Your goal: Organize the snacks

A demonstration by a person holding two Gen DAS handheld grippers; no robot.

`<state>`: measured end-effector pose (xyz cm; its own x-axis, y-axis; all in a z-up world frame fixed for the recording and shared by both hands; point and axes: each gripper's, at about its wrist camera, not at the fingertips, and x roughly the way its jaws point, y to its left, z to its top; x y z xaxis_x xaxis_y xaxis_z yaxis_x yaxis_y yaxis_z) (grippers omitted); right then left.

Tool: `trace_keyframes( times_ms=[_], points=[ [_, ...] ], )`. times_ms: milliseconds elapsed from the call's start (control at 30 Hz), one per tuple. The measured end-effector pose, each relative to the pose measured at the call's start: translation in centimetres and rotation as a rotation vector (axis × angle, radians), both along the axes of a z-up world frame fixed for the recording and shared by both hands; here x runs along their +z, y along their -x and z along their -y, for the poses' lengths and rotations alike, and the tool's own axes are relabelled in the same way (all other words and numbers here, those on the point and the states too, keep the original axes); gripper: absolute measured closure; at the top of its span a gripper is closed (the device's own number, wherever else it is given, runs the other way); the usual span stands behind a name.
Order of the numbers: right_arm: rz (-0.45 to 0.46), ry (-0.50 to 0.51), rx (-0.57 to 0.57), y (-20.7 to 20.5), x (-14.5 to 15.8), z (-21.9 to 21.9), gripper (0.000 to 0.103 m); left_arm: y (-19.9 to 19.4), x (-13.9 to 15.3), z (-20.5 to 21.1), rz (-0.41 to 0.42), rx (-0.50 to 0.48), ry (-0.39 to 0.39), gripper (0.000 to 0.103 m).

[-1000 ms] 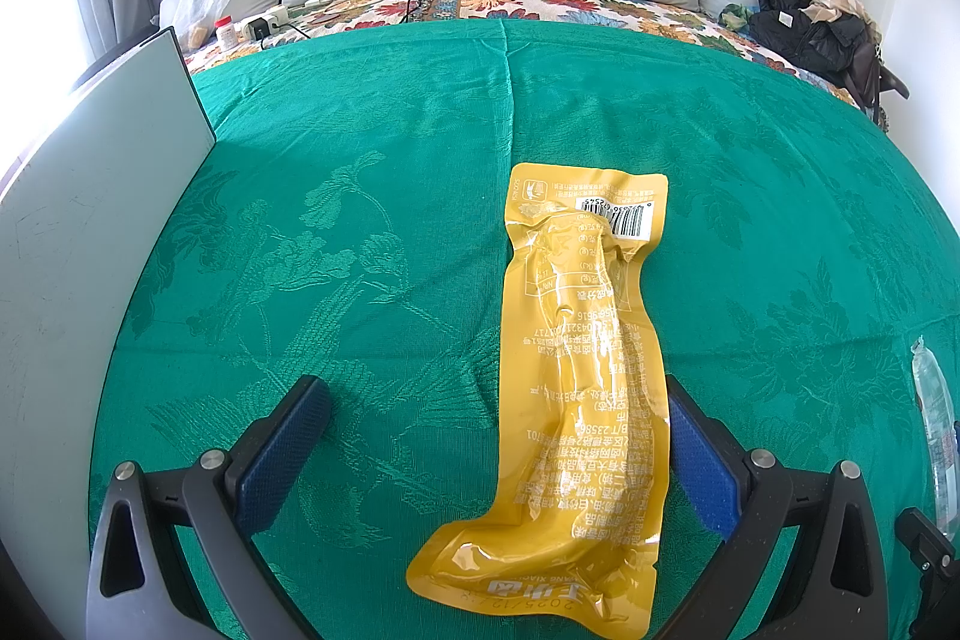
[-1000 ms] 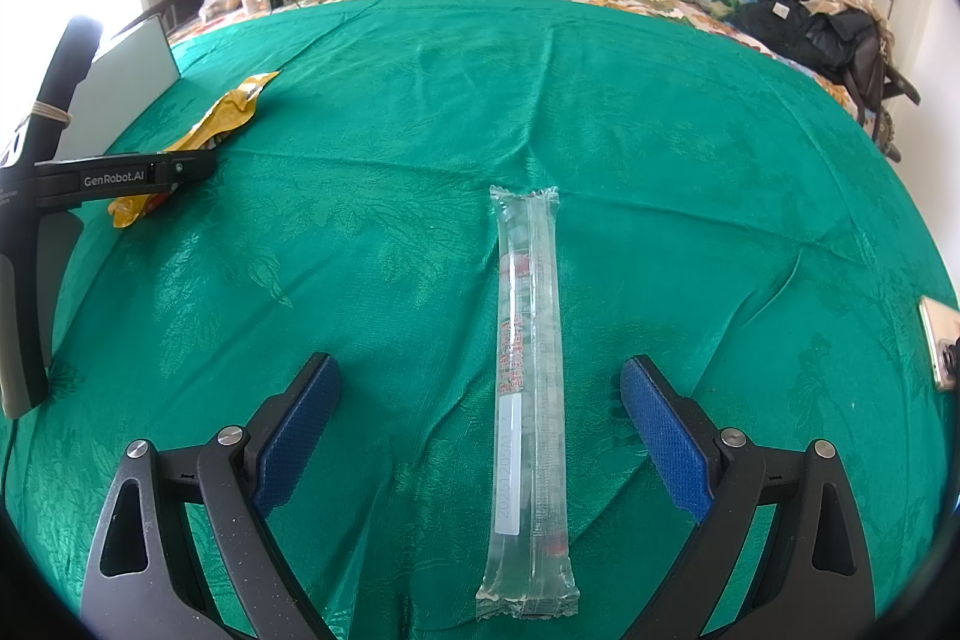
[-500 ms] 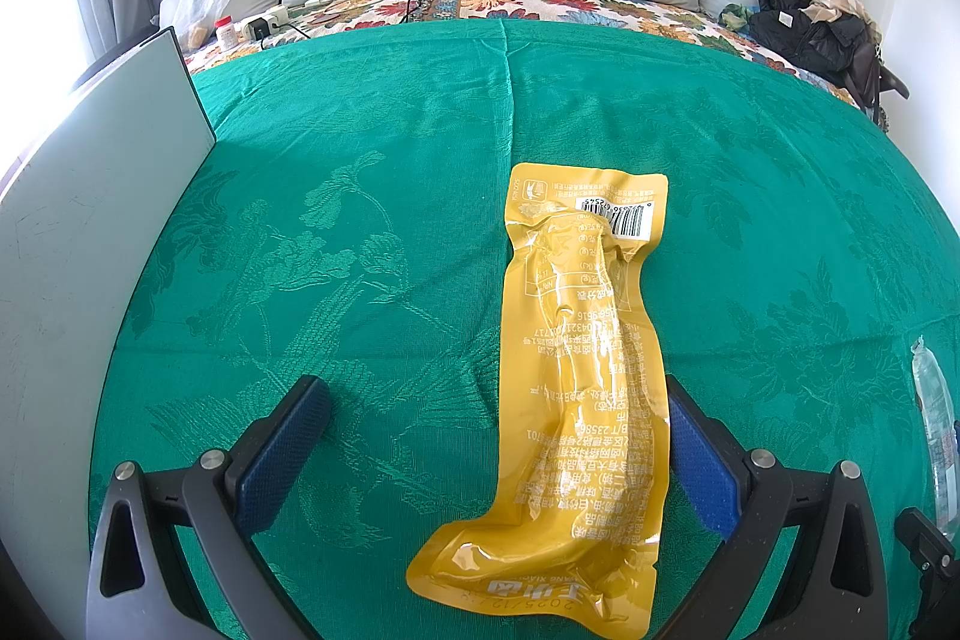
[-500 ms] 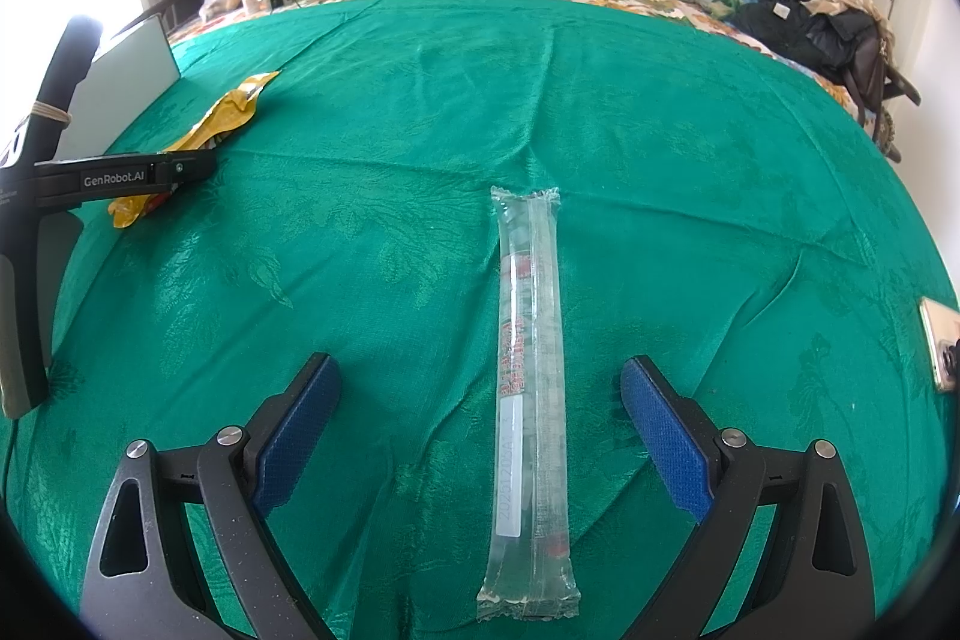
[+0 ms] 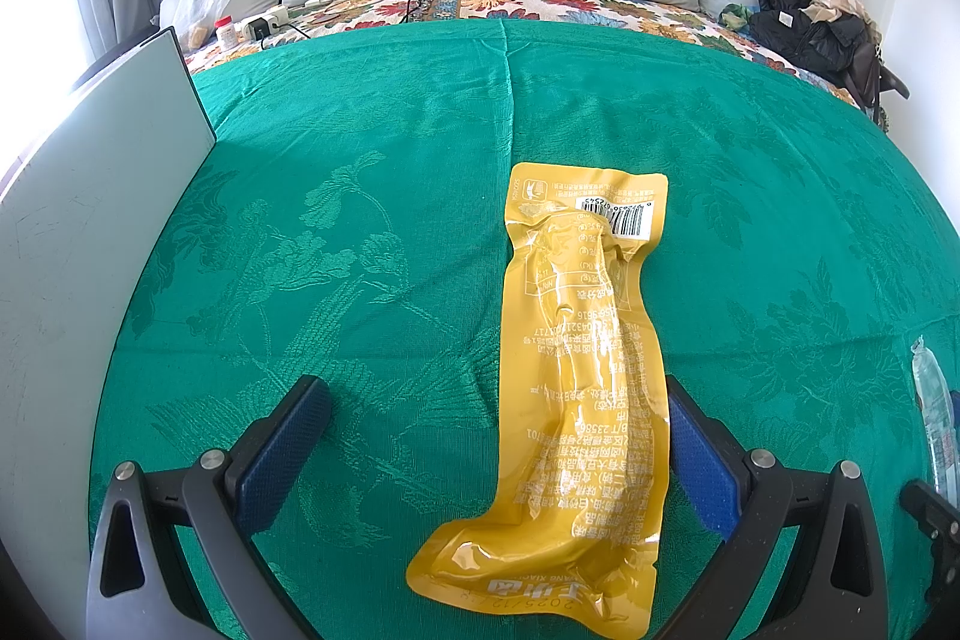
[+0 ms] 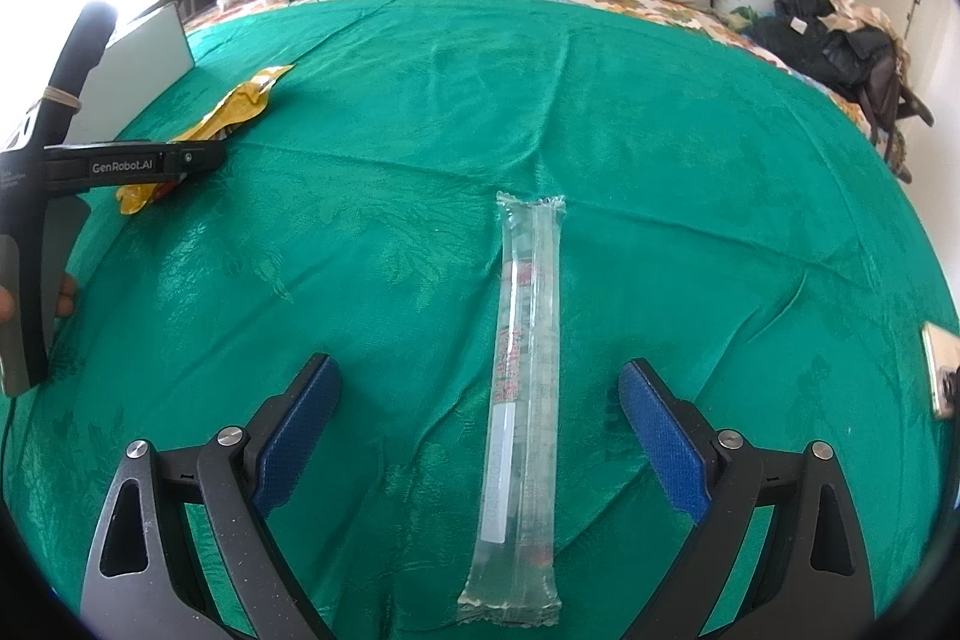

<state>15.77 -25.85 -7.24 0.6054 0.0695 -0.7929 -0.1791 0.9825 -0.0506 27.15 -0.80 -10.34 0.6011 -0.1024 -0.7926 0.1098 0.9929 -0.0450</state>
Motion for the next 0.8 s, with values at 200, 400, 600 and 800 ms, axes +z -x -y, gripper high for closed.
trace_keyframes(
  times_ms=[200,400,600,800],
  points=[
    [-0.005,-0.011,-0.038,-2.0,-0.2,1.3,0.005,0.0,0.0,0.0,0.000,0.000,0.000,0.000],
    [-0.006,-0.016,-0.038,-1.9,-0.2,1.3,0.005,0.0,0.0,0.0,0.000,0.000,0.000,0.000],
    [-0.006,-0.017,-0.038,-1.9,-0.2,1.3,0.005,0.0,0.0,0.0,0.000,0.000,0.000,0.000],
    [-0.006,-0.017,-0.038,-1.9,-0.2,1.3,0.005,0.1,0.0,-0.1,0.000,0.000,0.000,0.000]
  ],
)
